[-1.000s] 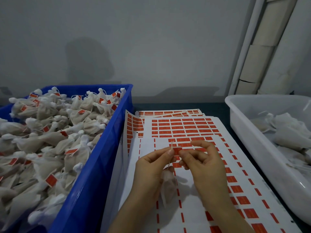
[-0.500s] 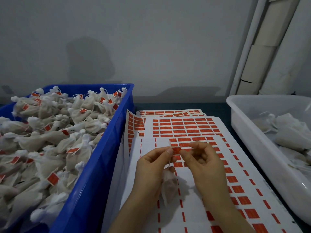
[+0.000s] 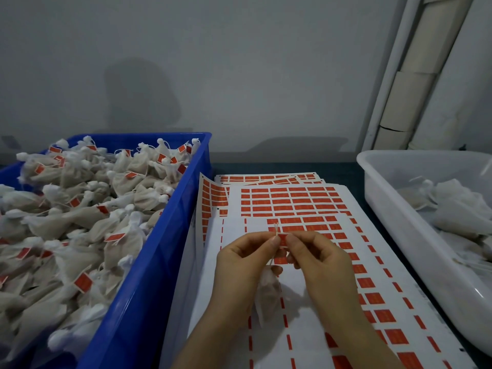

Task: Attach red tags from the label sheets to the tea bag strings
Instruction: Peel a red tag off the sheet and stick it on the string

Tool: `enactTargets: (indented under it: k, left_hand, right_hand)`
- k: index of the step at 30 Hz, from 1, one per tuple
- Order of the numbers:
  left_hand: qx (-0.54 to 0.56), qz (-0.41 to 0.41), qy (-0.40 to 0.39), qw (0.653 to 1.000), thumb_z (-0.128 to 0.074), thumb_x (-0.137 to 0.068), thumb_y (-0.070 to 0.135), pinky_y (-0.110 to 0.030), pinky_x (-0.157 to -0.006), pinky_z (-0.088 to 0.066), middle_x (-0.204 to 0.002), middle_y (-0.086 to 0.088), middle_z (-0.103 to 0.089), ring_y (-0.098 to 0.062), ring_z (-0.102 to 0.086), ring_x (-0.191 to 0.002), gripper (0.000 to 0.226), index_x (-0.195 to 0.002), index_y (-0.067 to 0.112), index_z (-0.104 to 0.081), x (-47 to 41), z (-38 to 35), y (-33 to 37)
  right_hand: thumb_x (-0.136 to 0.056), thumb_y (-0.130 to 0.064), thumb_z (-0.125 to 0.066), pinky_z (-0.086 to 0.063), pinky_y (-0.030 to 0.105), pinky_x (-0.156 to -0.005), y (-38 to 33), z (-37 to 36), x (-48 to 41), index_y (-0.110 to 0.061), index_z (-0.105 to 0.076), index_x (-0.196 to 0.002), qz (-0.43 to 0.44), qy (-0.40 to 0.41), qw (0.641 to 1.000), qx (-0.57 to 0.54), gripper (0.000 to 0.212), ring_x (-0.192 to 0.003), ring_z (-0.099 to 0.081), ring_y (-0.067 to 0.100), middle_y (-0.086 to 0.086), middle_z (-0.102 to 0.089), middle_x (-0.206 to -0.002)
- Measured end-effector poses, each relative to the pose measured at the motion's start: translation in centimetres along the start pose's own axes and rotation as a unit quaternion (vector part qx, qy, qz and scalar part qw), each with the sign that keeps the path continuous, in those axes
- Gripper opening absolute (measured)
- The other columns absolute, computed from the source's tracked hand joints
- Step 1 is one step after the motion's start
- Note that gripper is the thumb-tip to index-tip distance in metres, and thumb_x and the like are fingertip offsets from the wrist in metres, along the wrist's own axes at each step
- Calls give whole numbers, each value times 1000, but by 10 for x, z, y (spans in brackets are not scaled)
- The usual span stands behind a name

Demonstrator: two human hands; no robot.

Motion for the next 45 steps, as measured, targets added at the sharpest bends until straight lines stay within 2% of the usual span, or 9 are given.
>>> enactTargets:
  k: [10,14,19,25,27,30,36,41,45]
  left_hand:
    - [-52,-74,13,996,-62,-86,22,-10,-53,-49,-77,16,-71,-4,-69,-74,5,-85,24,-67,1,-1,4]
    - [-98,-106,23,989,-60,-86,24,-12,-62,-53,-81,20,-70,-3,-68,-78,5,-85,26,-64,1,0,1]
    - [-163,-144,60,974,-54,-92,10,-4,-64,-49,-84,24,-65,4,-61,-88,17,-83,24,-57,4,-1,-7]
    - [-150,-116,83,978,-55,-92,15,-11,-69,-49,-86,17,-67,-11,-65,-88,13,-83,24,-58,-3,7,-6]
    - [-94,-87,80,989,-57,-89,20,-20,-76,-53,-90,14,-69,-12,-66,-89,7,-85,24,-61,-4,11,-4]
    - [30,-24,64,997,-60,-87,22,-21,-68,-55,-90,9,-72,-13,-69,-87,5,-87,21,-66,-5,14,-3]
    - [79,27,98,992,-62,-86,25,-35,-76,-55,-93,2,-73,-25,-66,-94,8,-88,22,-70,-10,18,-5]
    - [93,56,110,988,-61,-89,28,-30,-69,-53,-99,1,-72,-23,-67,-93,13,-99,21,-67,-12,21,-6]
    - [-24,54,99,993,-53,-93,34,-26,-63,-50,-93,6,-66,-18,-63,-86,8,-89,29,-59,-12,17,-6]
  right_hand:
    - [-76,-39,-58,-42,-1,-61,-8,-1,4,-35,-60,-79,36,8,999,10,6,-79,-59,-11,-35,-62,-79]
    - [-74,-41,-55,-40,-2,-62,-9,-4,7,-37,-58,-77,56,9,998,23,6,-84,-57,-14,-39,-60,-81]
    - [-75,-43,-52,-39,-4,-66,-7,-15,13,-42,-56,-77,86,-7,995,43,5,-88,-56,-13,-39,-59,-87]
    - [-73,-52,-43,-44,3,-60,-3,-18,8,-42,-56,-90,4,-61,998,-20,24,-79,-60,-5,-28,-63,-79]
    - [-73,-54,-43,-44,2,-60,0,-20,9,-46,-52,-91,-15,-83,996,14,21,-81,-59,-3,-31,-57,-90]
    - [-85,-46,-49,-43,6,-74,6,-27,11,-47,-51,-84,-30,-162,982,90,2,-91,-54,-4,-27,-54,-100]
    - [-88,-39,-55,-39,7,-77,10,-28,9,-42,-53,-81,-26,-214,968,130,8,-95,-51,-1,-22,-55,-101]
    - [-87,-37,-58,-40,3,-66,9,-20,6,-41,-55,-78,-19,-157,978,132,11,-85,-55,-3,-26,-57,-88]
    - [-80,-45,-56,-41,1,-54,5,-9,0,-38,-57,-78,-34,-73,995,59,7,-75,-60,-5,-27,-62,-72]
Point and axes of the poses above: each hand's wrist, its own x-axis away from the middle knuckle, its own z-axis out of the back of the hand, y = z × x, the point moved 3 cm from there along -x, towards the middle knuckle
